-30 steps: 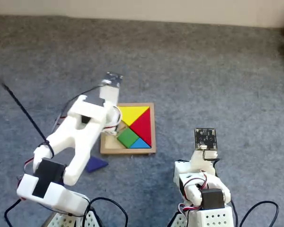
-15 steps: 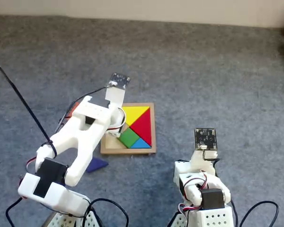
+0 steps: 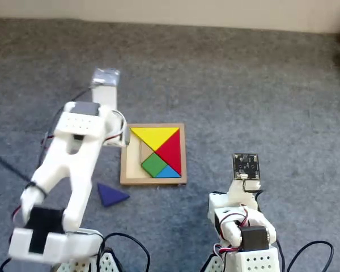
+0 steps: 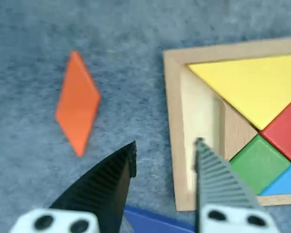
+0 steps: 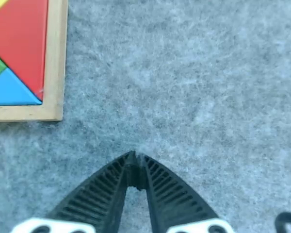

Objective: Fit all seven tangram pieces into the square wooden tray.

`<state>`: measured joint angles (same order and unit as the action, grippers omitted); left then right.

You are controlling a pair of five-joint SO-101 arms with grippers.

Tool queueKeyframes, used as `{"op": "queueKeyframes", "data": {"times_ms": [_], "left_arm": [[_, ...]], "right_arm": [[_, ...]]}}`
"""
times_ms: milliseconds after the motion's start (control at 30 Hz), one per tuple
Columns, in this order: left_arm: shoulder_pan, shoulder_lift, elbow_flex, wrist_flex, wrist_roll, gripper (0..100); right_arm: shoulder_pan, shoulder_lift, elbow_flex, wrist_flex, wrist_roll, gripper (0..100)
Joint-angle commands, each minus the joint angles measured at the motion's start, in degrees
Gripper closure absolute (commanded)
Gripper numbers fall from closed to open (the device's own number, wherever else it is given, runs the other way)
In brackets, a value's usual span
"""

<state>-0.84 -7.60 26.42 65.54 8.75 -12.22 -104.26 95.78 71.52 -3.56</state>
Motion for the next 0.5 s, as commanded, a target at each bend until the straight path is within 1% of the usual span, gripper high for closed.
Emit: {"op": "queueKeyframes", "data": {"times_ms": [0, 67, 167, 367, 467], "left_arm": [[-6.2, -7.8, 0.8, -0.5, -1.1, 73], [-9.7, -8.9, 2.1, -1.6, -6.3, 73], [-13.2, -8.9, 2.3, -2.5, -9.2, 73], [-14.2, -8.4, 2.1, -2.3, -18.8, 73], [-14.3, -4.9, -0.7, -0.6, -22.8, 73]], "right_arm": [[-0.7, -1.1, 8.7, 0.5, -0.1, 99.3], [-0.7, -1.1, 8.7, 0.5, -0.1, 99.3], [-0.7, -1.1, 8.7, 0.5, -0.1, 99.3], [-0.7, -1.0, 8.7, 0.5, -0.1, 99.3], [-0.7, -1.0, 8.7, 0.5, -0.1, 99.3]]}}
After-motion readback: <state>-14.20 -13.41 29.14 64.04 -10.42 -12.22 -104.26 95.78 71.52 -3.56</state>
